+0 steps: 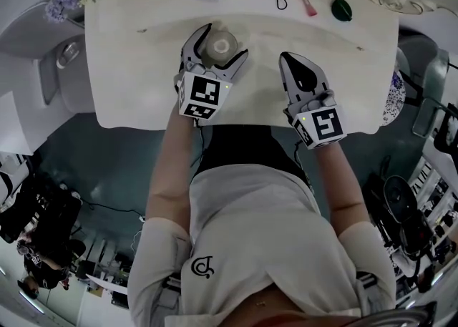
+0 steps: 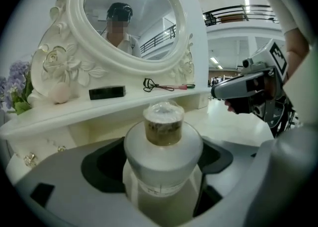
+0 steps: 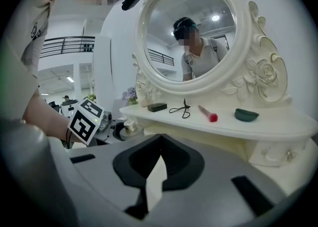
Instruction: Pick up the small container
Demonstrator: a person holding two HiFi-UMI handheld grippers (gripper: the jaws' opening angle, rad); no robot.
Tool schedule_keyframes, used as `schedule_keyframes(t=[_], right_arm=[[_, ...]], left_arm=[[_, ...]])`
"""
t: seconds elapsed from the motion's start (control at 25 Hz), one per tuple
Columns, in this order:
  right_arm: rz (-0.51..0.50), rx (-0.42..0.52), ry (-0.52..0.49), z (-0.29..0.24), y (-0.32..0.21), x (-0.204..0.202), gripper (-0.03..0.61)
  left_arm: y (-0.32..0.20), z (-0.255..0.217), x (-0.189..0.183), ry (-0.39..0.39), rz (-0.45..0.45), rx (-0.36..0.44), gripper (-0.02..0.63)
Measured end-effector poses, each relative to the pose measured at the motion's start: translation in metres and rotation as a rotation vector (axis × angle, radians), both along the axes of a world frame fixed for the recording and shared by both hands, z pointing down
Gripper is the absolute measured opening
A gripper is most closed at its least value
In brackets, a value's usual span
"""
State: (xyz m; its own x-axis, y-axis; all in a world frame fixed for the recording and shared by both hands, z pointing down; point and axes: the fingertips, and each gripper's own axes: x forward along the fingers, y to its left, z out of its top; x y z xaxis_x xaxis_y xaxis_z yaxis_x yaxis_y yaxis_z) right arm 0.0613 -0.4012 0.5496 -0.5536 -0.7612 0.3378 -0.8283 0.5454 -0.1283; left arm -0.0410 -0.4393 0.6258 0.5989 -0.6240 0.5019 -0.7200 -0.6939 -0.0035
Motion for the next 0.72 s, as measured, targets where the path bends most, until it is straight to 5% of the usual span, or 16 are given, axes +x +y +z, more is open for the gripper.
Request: schedule_keyframes(t=[0.16, 0.72], right_arm=[[0.001, -0.006, 0.007, 0.003, -0.002, 0.004, 0.007], [0.011, 0.015, -0.012, -0.02, -0.002, 0.008, 0.007]], left_arm=[[-0.002, 0.002, 0.004, 0.005, 0.01, -0.014, 0.353], [0.012, -0.034, 0.002, 0.032, -0.018, -0.001, 0.35]])
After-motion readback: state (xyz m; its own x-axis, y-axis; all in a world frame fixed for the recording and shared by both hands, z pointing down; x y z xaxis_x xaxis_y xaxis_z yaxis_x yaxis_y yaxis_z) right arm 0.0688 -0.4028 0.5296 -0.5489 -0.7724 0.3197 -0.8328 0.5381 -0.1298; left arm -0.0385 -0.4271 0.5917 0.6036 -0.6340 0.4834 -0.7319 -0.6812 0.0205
